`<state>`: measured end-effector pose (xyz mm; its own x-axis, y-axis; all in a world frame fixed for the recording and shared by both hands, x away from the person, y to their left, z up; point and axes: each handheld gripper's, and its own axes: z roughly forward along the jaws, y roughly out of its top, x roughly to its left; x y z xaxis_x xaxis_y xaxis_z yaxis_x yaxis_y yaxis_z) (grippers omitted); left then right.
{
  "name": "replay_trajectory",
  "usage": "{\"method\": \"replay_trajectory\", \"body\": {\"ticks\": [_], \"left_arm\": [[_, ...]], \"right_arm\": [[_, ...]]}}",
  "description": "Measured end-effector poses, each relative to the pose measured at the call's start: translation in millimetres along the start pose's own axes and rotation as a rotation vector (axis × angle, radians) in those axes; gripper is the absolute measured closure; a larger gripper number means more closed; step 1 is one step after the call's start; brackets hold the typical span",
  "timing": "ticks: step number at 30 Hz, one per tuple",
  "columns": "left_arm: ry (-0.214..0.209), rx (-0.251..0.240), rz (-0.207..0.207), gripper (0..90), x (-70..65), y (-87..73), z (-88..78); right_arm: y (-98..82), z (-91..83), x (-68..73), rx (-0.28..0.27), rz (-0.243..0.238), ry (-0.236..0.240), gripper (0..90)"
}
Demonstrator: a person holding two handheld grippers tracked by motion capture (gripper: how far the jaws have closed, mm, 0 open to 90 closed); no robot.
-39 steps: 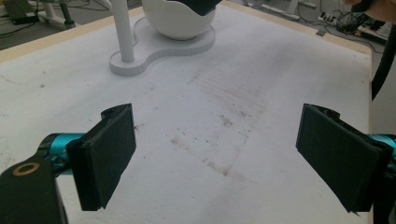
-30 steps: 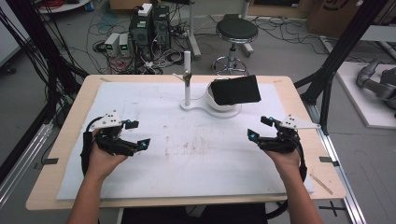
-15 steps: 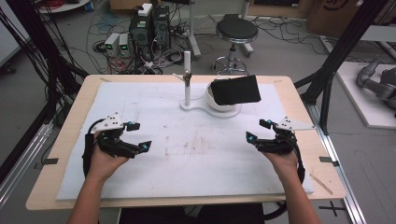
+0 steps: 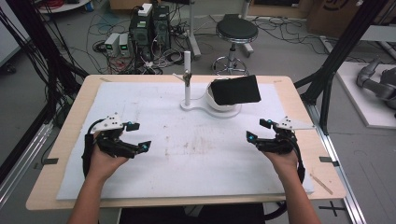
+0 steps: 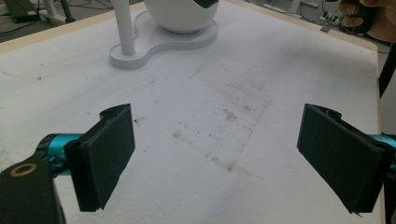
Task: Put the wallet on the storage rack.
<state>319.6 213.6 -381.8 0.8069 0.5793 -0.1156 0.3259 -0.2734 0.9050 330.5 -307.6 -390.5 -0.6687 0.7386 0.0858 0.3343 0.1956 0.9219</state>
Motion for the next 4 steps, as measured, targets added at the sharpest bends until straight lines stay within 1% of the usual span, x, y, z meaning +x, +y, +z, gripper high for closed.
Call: {"method": "replay_trajectory", "body": {"ticks": [2,4], "left_arm": [[0.004,0.001,0.002,11.3,0.1,0.0,-0.8],[0.001,-0.001,0.002,11.3,0.4,-0.2,-1.1]], "right_arm": [[0.0,0.4,0.0,-0.001,-0.006,-0.001,18.2],[0.1,0.5,0.7,0.003,-0.002,0.002,18.2]]}}
